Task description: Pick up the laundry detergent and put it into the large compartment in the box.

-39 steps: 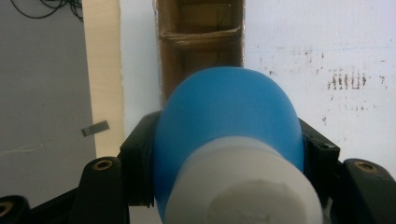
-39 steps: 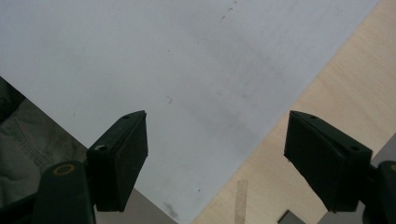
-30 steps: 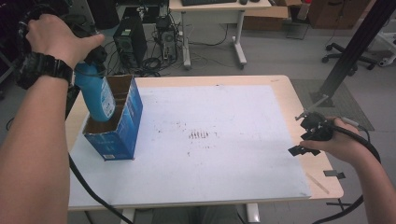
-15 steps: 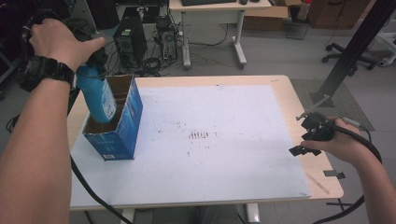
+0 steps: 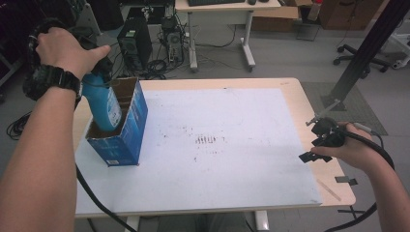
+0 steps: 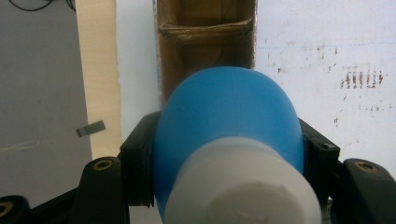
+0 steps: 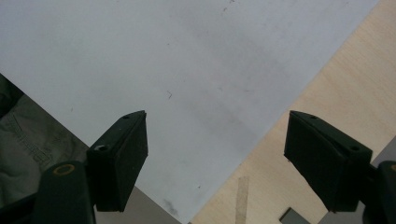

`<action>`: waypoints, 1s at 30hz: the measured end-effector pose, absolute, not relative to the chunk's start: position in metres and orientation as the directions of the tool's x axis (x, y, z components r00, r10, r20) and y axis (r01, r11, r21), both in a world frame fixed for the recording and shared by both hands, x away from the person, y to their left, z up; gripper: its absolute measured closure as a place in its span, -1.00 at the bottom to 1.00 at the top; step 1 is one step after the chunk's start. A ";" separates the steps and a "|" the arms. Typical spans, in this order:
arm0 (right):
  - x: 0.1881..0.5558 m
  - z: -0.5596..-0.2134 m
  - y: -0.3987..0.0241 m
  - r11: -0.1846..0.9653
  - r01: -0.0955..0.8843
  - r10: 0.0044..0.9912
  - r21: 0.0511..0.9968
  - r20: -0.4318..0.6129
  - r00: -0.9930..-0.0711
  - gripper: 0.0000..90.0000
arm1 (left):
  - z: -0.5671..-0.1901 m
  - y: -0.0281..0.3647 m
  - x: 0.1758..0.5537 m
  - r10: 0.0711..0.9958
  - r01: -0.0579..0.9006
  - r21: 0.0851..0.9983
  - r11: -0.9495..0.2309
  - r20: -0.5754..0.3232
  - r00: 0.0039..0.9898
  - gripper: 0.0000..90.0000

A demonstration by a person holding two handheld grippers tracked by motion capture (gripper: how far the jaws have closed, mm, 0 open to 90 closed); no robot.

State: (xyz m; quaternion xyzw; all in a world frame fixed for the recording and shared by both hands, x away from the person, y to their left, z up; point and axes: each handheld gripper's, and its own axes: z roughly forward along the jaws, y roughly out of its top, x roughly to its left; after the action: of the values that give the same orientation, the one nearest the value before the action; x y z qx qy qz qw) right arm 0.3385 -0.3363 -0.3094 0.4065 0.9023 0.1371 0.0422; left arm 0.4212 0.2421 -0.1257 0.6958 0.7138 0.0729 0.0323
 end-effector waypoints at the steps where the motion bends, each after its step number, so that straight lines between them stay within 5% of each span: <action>1: 0.338 -0.310 -0.336 0.631 0.724 0.747 0.279 0.036 -0.664 -0.52 | -0.126 0.242 0.421 0.998 0.989 0.148 0.022 0.056 -0.031 -0.17; 30: 0.339 -0.315 -0.336 0.630 0.727 0.747 0.271 0.042 -0.663 -0.52 | -0.165 0.243 0.429 0.999 0.994 0.107 0.019 0.044 -0.024 -0.17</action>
State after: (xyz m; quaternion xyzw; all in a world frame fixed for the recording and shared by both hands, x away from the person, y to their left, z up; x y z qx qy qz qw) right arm 0.3390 -0.3358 -0.3148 0.4087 0.9021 0.1335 0.0371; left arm 0.4289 0.2433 -0.1648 0.6982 0.7136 0.0535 0.0217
